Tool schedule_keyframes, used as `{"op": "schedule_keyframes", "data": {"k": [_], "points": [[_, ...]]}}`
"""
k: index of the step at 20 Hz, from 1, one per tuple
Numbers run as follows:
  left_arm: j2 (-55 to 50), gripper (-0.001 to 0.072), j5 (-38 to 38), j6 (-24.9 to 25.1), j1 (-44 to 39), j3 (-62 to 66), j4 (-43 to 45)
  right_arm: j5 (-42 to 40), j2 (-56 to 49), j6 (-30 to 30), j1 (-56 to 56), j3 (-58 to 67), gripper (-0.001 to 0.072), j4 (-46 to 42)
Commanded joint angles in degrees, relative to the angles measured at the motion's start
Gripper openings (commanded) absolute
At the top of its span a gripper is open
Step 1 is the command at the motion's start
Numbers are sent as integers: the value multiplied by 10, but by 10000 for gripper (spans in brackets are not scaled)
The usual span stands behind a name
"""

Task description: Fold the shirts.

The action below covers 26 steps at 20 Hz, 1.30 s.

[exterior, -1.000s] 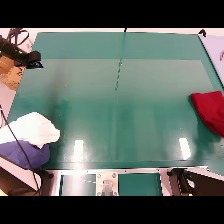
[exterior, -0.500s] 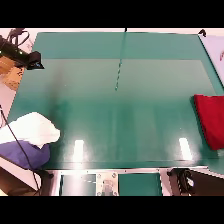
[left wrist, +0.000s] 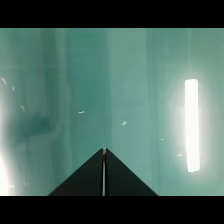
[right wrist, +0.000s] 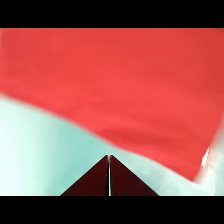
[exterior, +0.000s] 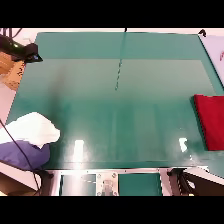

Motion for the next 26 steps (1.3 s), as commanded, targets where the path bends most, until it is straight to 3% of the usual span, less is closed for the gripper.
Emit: {"op": "schedule_keyframes", "data": {"k": [1,3,6,9,12,15,26], "points": [[45,30,-35,-11,0,-37,-8,-29,1,-22,178,21,14,11],[93,30,-48,-15,-1,-129,-7,-28,4,-45,283,11,12,11],[219,30,-7,-15,-1,-341,-8,-44,43,-49,416,-63,13,10],[369,30,38,-16,-1,-558,-15,-66,80,-49,504,-157,13,10],[480,30,48,-21,-1,-698,-16,-96,87,-63,563,-208,13,11],[522,31,46,-21,-1,-743,-2,-121,87,-64,589,-212,13,14],[522,31,36,-19,-1,-743,6,-110,86,-64,590,-213,13,26]]}}
